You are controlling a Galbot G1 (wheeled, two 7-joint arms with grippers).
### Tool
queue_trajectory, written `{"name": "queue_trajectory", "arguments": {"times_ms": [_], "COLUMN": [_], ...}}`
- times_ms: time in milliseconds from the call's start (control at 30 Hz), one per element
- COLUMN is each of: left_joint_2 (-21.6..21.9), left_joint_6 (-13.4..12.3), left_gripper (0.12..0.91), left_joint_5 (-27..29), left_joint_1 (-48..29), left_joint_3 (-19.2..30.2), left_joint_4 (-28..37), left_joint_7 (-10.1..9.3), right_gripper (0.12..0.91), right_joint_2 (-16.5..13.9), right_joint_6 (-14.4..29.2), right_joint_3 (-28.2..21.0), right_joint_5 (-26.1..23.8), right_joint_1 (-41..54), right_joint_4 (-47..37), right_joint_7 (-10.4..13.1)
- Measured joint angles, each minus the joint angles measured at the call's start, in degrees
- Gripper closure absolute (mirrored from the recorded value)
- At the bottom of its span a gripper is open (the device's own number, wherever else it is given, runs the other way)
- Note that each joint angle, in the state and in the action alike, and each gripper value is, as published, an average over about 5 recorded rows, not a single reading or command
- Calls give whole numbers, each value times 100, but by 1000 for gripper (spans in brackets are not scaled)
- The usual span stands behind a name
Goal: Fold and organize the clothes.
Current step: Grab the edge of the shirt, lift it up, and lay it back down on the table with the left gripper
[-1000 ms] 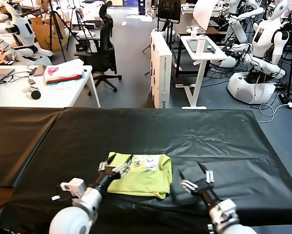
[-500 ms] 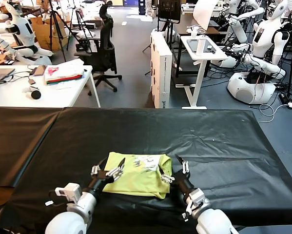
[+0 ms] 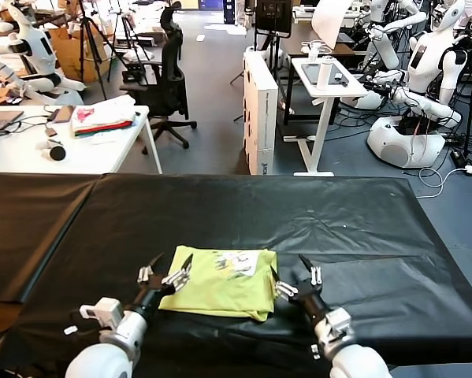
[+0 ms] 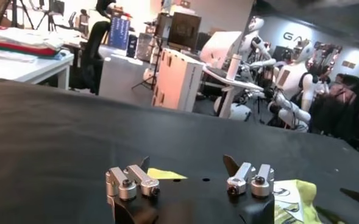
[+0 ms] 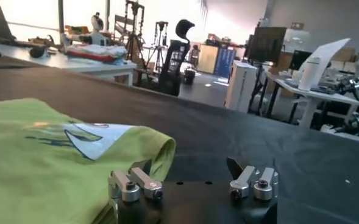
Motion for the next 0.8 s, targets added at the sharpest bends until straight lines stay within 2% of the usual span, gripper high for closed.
{"name": "queue_trajectory", "arguments": {"times_ms": [167,433,633,800], "left_joint_2": [-166,-391,-543,-634], "left_joint_6": [-342,-786,-923,-951], "left_gripper": [123,123,129,187], "left_joint_5": [107,-69,-542,-664], "left_joint_1": [26,94,153,180], "left_joint_3": [20,13,-5,-11], "left_joint_4": [242,658,858,939], "left_joint_7": [-99,-65,-21,20], "right_gripper": [118,118,118,118], "right_joint_2": [-37,-36,-16,-15], "right_joint_6": [212,159,140,130], "right_joint_3": [569,1635,1928,2002], "right_joint_5": [401,910,915,913], "right_joint_1": [-693,-1610,-1833,-1866], "right_joint_4": [516,1441,1743,1822], "right_joint_7": [27,163,162,161]}}
